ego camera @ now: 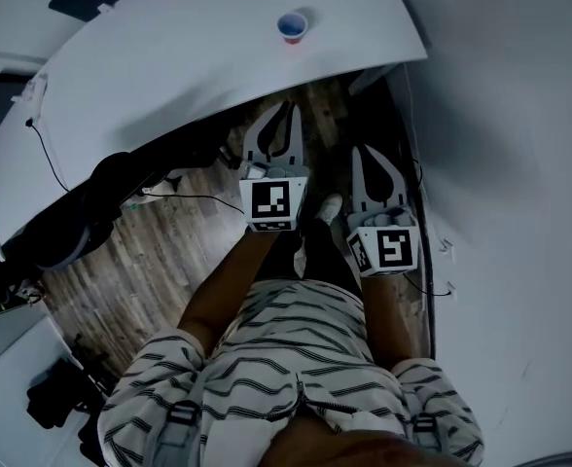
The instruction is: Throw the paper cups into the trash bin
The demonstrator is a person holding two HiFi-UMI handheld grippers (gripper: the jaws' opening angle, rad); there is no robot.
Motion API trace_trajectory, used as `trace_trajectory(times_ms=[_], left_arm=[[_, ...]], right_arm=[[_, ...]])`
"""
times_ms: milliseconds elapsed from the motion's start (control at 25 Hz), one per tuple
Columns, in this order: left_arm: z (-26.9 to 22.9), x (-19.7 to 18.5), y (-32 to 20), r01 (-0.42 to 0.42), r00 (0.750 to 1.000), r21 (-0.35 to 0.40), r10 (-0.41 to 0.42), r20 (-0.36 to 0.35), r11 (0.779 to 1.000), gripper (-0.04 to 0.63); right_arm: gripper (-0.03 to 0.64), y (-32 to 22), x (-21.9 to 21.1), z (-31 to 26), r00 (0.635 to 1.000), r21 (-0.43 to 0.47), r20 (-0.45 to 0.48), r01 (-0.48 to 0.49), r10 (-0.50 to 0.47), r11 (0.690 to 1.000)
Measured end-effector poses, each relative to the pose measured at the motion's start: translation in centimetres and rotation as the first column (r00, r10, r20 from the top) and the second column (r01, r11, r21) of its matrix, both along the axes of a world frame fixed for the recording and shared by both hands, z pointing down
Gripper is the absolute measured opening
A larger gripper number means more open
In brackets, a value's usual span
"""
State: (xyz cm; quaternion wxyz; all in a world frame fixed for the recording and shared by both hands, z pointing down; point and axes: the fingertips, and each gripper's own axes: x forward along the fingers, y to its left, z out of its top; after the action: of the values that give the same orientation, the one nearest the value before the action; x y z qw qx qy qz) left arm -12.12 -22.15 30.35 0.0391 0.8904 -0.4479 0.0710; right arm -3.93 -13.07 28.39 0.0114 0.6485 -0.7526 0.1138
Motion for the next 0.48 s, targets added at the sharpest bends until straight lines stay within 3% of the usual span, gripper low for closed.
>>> trace_trajectory(times_ms=[360, 480], left_arm=[[4.5, 1.4, -4.6, 0.073, 0.997, -0.024, -0.072, 0.014, 0.997, 0.029], [5.6, 1.7, -6.3, 0.084, 0.996, -0.025, -0.084, 0.022, 0.996, 0.073]], right_arm=[[0.009, -1.8, 1.7, 0.9, 1.0, 0.019, 0.004, 0.004, -0.004, 1.0], [0.009, -1.6, 1.6, 1.1, 1.0, 0.015, 0.014, 0.007, -0.007, 1.0]])
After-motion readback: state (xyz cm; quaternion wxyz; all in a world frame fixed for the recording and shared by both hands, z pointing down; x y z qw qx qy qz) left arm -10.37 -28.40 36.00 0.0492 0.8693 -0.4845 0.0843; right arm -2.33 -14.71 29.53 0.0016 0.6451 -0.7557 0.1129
